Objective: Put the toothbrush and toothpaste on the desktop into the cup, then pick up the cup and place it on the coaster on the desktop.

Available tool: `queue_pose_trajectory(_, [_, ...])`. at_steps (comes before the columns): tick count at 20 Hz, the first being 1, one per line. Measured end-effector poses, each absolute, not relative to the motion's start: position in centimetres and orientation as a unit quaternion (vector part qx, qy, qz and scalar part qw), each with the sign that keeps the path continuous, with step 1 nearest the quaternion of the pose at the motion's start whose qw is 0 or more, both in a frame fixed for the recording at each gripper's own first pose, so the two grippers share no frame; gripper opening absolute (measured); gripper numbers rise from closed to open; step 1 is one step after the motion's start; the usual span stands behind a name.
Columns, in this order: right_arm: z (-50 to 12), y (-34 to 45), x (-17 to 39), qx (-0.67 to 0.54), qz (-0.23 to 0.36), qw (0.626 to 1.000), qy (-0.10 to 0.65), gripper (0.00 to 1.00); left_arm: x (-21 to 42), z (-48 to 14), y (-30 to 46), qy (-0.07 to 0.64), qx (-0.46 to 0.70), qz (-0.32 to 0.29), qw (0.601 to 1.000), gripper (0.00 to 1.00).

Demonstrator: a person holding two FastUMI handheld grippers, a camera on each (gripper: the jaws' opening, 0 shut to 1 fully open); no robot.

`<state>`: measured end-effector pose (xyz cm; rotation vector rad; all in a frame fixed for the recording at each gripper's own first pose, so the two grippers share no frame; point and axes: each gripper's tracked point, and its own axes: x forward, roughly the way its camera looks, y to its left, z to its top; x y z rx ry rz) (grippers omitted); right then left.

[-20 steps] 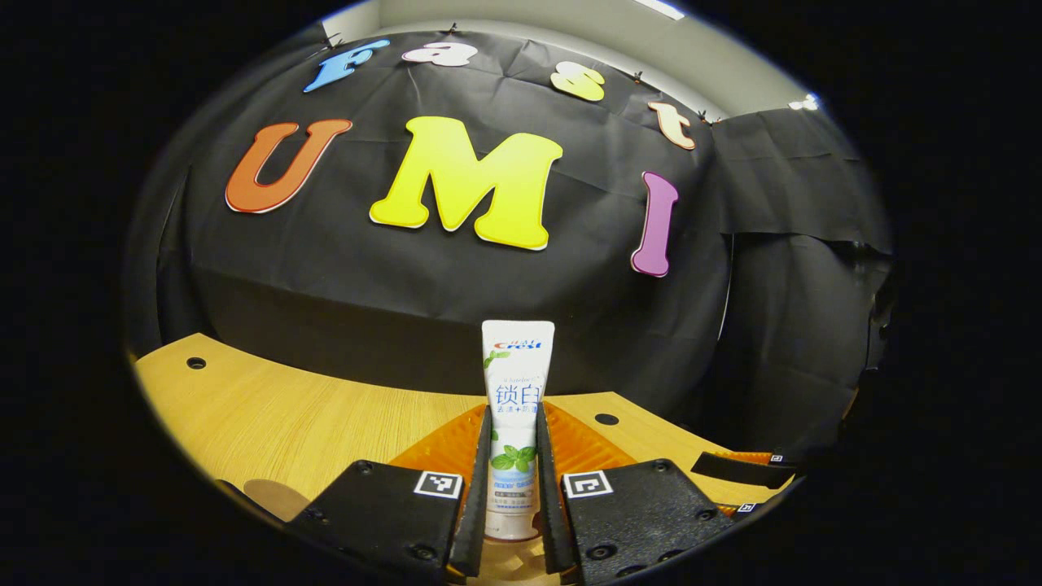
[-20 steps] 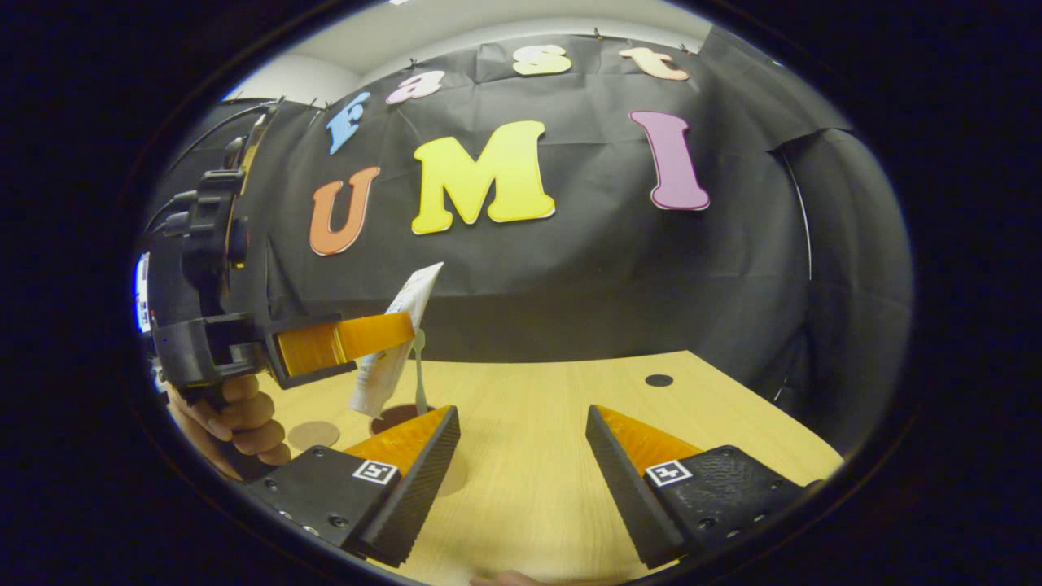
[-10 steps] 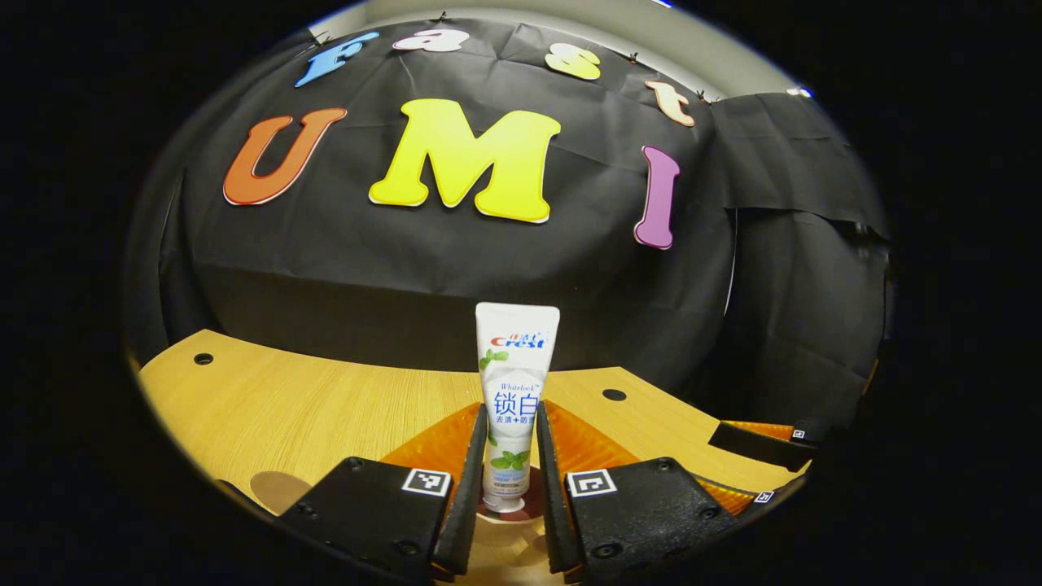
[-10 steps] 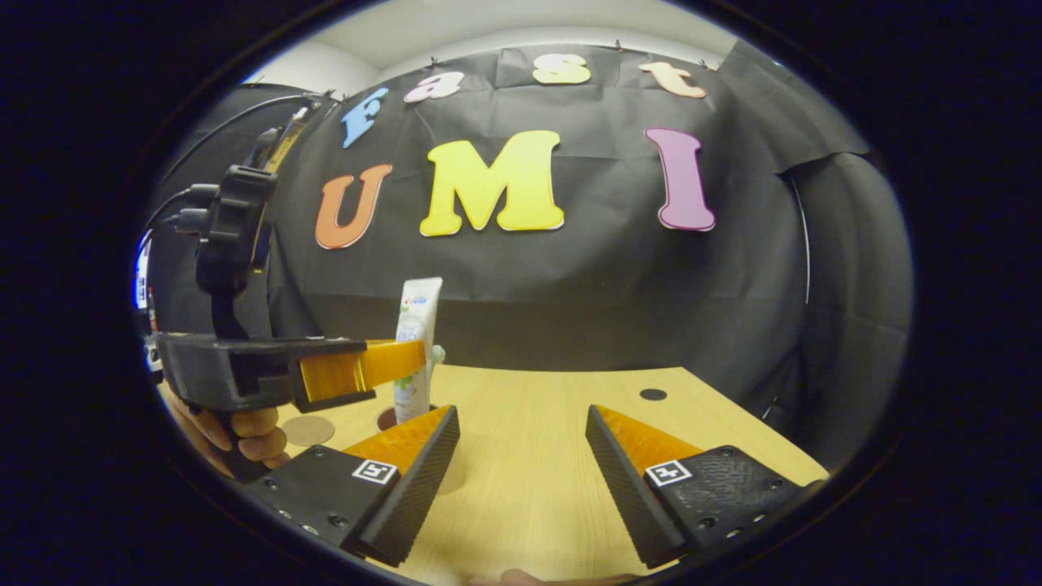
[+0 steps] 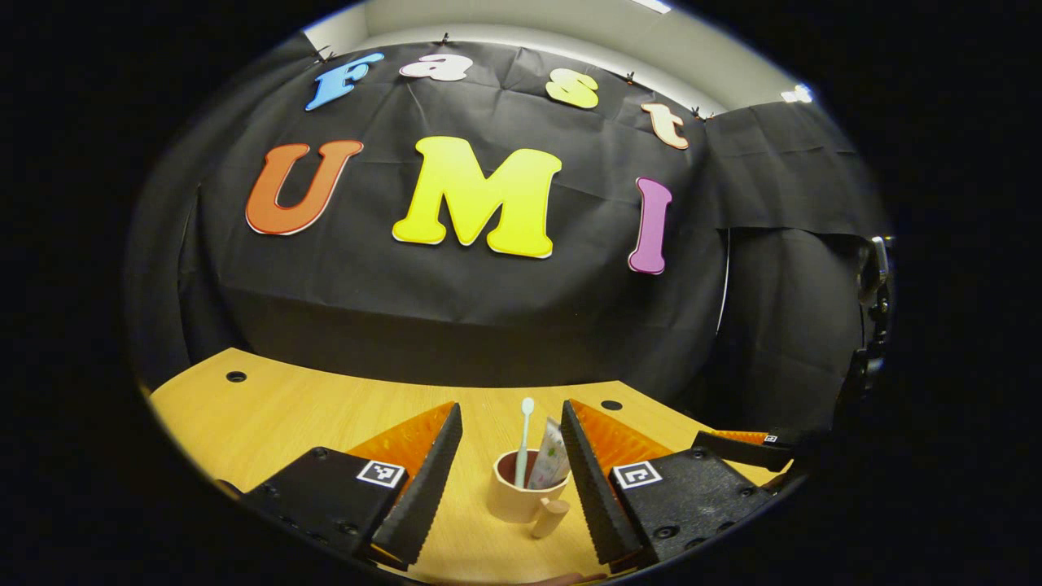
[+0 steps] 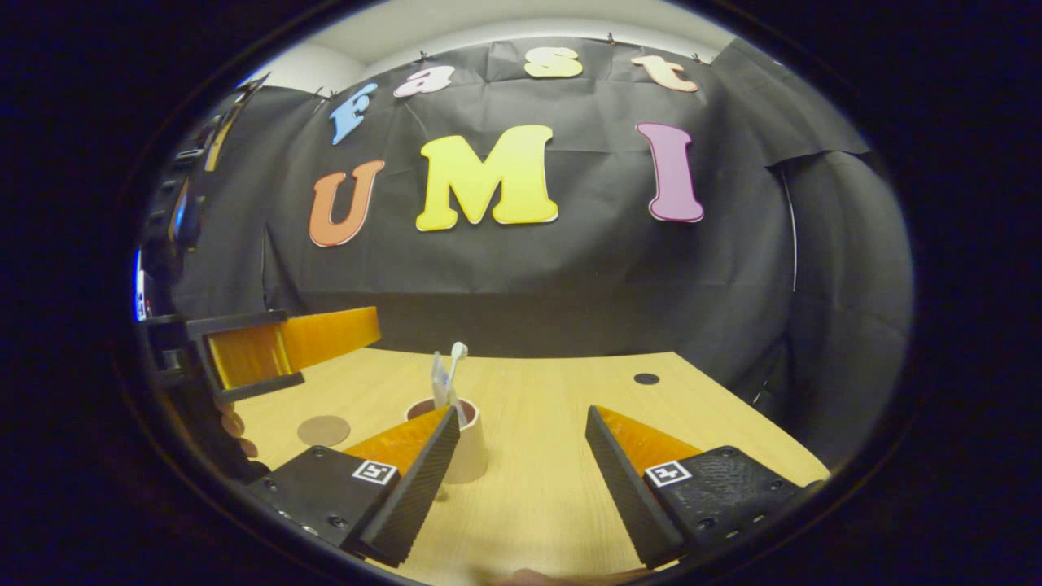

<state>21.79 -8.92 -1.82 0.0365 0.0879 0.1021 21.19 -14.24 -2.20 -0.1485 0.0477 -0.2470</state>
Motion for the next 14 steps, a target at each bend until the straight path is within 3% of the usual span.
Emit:
queue_pose_trajectory(4, [-1.8,-7.2,20.7,0.016,0.053,0.996,0.076,0.94,17.6,-3.0,-11.7,0.020,-0.055,-0.121,0.991,0.94])
queue_pose_trajectory(14, [-4.4,-1.9,23.1,-0.013,0.064,0.976,0.209,0.94,10.2,-8.3,-6.7,0.060,-0.041,-0.099,0.992,0.94])
